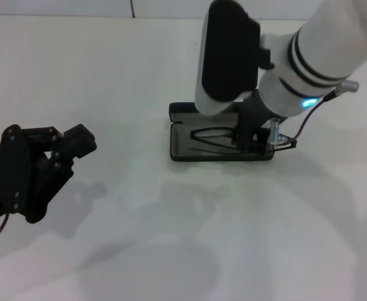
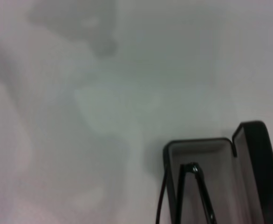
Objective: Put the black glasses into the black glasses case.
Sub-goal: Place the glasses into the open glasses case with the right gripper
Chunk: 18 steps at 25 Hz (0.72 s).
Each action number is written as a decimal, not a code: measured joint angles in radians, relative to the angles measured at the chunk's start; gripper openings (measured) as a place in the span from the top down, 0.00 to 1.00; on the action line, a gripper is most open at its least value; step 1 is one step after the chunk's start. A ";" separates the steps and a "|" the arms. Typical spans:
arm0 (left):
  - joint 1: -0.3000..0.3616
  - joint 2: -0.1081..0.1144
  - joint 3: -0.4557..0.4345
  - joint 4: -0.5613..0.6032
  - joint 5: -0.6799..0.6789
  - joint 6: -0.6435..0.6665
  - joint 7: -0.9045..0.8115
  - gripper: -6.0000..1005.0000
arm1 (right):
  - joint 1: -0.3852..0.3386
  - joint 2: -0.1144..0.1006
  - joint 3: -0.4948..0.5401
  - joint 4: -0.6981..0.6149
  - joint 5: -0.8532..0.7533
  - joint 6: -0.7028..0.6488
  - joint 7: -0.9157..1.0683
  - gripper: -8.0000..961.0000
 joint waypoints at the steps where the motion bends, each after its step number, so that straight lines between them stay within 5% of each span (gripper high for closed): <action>1: 0.000 0.000 0.000 0.000 0.000 0.000 0.000 0.93 | -0.003 0.000 -0.020 0.003 -0.017 0.017 0.008 0.89; 18: 0.003 -0.010 -0.028 -0.011 -0.002 0.000 -0.010 0.93 | -0.058 0.000 -0.177 0.011 -0.125 0.224 0.020 0.89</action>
